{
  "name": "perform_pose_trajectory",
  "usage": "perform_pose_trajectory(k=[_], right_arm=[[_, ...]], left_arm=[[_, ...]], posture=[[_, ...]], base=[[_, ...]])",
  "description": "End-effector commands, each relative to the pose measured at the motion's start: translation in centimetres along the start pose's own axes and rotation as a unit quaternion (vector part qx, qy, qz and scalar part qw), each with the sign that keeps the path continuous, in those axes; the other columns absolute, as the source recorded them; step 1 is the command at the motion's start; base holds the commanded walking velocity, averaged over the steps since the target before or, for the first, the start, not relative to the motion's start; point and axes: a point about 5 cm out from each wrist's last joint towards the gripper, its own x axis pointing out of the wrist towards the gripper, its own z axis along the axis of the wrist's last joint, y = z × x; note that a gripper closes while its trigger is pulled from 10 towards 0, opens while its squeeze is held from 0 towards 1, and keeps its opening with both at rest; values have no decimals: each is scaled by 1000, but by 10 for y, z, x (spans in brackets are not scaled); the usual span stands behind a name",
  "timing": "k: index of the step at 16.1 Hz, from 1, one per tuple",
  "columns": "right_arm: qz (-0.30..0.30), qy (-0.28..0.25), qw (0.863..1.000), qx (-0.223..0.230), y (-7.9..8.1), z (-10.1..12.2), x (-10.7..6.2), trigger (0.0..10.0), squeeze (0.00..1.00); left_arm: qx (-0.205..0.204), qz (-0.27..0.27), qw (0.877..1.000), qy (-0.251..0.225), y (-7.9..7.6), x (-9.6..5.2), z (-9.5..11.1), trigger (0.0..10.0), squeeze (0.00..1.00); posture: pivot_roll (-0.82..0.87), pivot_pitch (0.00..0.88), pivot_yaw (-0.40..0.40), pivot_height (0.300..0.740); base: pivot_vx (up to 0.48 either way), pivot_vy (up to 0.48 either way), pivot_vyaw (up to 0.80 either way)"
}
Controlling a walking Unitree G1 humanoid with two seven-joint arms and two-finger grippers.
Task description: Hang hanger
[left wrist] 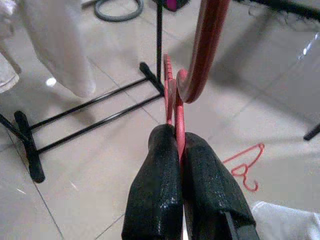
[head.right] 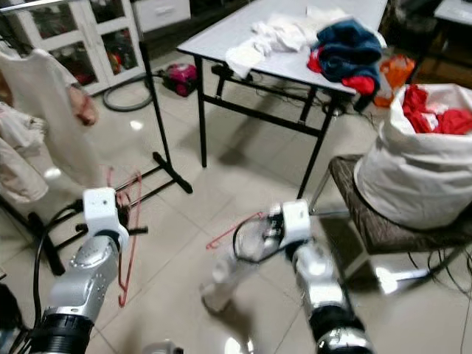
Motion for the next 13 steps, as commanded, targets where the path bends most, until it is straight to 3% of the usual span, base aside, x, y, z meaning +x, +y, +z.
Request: perform_pose_trajectory(k=[1,7,12,13], right_arm=[[-7,-51,999,7,-5,23,3,10000,43],[-5,-69,998,-3,-10,34,7,10000,94],[9,-78,997,-2,-11,41,9,10000,125],[17,-77,997,-9,-10,42,10,10000,161]], left_arm=[[12,1,1000,-24,-3,2,13,10000,0],[-27,15,1000,0,-7,3,3,10000,0],[-5,64,998,-7,10,-6,-10,10000,0],[-9,83,997,-5,15,-7,-13,10000,0]], posture=[[46,0,46,740],[37,0,47,740],[72,0,7,740],[74,0,-2,740]], base=[[458,0,600],[64,0,523],[0,0,458],[0,-480,438]])
